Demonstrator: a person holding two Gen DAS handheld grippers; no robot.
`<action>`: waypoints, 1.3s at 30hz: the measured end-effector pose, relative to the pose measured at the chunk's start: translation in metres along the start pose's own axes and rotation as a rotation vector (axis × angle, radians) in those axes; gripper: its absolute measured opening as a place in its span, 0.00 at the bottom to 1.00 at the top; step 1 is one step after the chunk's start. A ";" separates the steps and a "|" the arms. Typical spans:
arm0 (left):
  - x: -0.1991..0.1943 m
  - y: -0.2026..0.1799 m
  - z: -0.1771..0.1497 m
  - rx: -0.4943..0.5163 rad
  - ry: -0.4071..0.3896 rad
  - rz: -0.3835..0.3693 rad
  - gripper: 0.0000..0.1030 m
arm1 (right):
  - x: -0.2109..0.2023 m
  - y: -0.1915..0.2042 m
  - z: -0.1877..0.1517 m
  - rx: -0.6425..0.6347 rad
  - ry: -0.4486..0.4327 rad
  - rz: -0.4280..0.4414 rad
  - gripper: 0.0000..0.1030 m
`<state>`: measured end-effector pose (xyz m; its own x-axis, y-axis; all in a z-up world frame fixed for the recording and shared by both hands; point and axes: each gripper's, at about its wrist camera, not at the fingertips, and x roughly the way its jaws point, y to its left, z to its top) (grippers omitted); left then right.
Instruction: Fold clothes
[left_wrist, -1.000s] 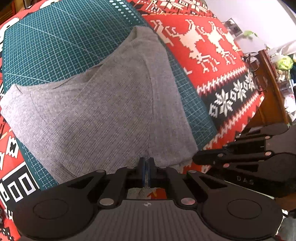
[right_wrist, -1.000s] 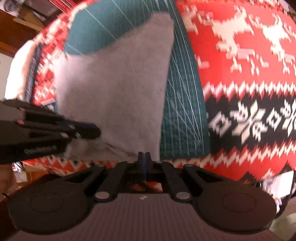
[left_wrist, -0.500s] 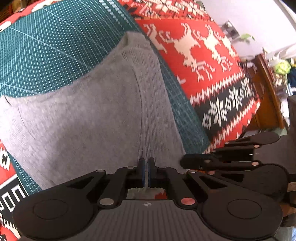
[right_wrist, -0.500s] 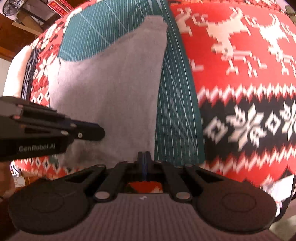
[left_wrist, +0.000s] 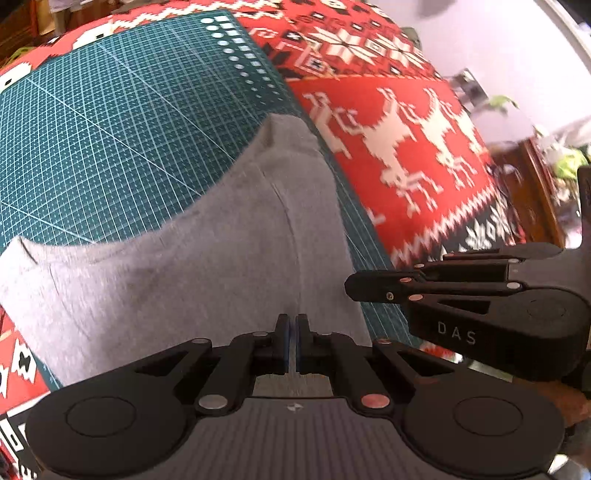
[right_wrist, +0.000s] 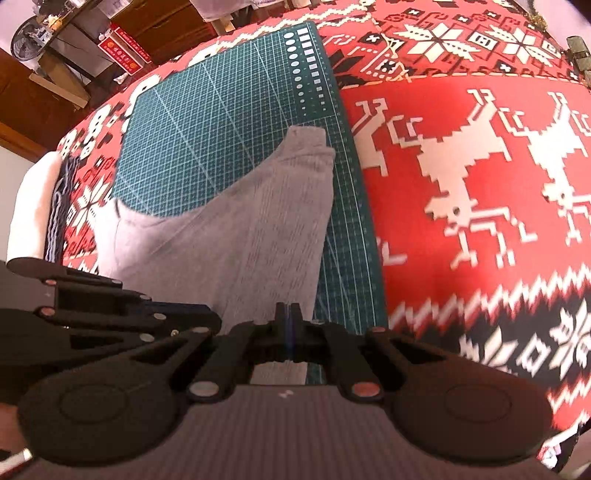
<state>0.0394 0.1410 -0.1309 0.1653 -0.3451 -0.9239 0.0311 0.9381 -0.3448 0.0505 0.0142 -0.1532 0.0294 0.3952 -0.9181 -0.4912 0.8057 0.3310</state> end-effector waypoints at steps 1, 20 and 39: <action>0.002 0.002 0.001 -0.017 0.001 -0.004 0.02 | 0.004 -0.001 0.002 0.003 0.008 0.002 0.00; 0.004 0.008 0.042 -0.086 -0.079 0.008 0.02 | 0.022 -0.017 0.071 -0.061 -0.010 0.032 0.01; 0.021 0.013 0.072 -0.082 -0.087 0.002 0.02 | 0.043 -0.024 0.112 -0.028 -0.042 0.032 0.00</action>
<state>0.1144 0.1482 -0.1431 0.2507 -0.3365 -0.9077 -0.0495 0.9319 -0.3592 0.1607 0.0613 -0.1765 0.0498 0.4389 -0.8972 -0.5167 0.7800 0.3529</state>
